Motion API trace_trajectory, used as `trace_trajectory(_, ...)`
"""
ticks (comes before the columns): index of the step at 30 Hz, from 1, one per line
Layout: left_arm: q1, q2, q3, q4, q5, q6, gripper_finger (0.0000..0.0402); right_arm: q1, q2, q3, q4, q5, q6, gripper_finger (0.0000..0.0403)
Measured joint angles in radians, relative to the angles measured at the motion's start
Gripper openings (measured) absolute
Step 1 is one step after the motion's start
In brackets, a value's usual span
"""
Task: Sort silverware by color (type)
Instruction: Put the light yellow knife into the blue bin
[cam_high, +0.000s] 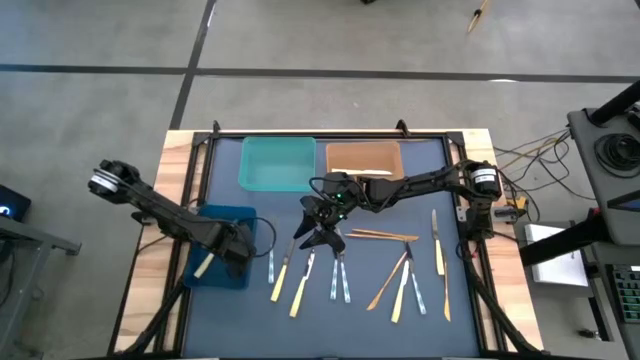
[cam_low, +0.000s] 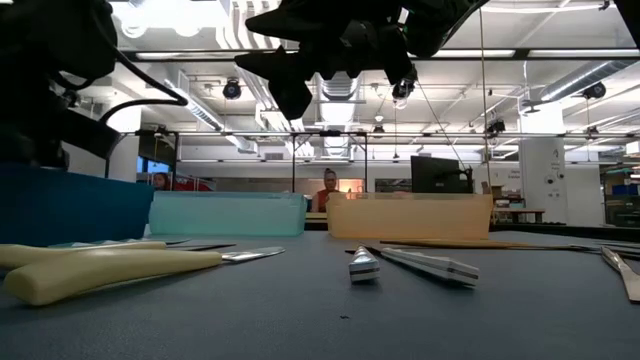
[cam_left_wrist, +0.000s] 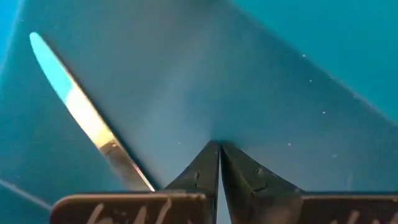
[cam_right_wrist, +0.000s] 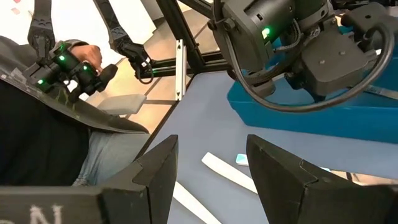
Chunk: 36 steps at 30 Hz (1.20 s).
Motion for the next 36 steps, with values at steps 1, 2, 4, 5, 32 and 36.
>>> trace_trajectory(1,0.000,-0.001,0.000,-0.001,-0.007,-0.008,0.0000,0.000,0.000,0.000,0.000,0.000,0.000,0.0180)
trace_trajectory(2,0.000,-0.003,0.000,-0.003,-0.014,-0.015,0.0000,0.000,0.000,0.000,0.000,0.000,0.000,0.0180)
trace_trajectory(4,0.000,-0.005,-0.001,-0.008,-0.034,-0.028,0.0000,0.000,0.000,0.000,0.000,0.000,0.000,0.0180)
trace_trajectory(5,0.000,-0.005,-0.001,-0.012,-0.039,-0.038,0.0000,0.001,0.000,0.000,0.000,0.000,0.000,0.0180)
trace_trajectory(32,0.000,-0.041,-0.023,-0.182,-0.114,-0.048,0.0000,0.013,0.000,0.000,0.000,0.000,-0.001,0.0180)
trace_trajectory(36,0.000,-0.041,-0.037,-0.175,-0.121,-0.063,0.0000,0.013,0.000,0.000,0.000,0.000,-0.001,0.0180)
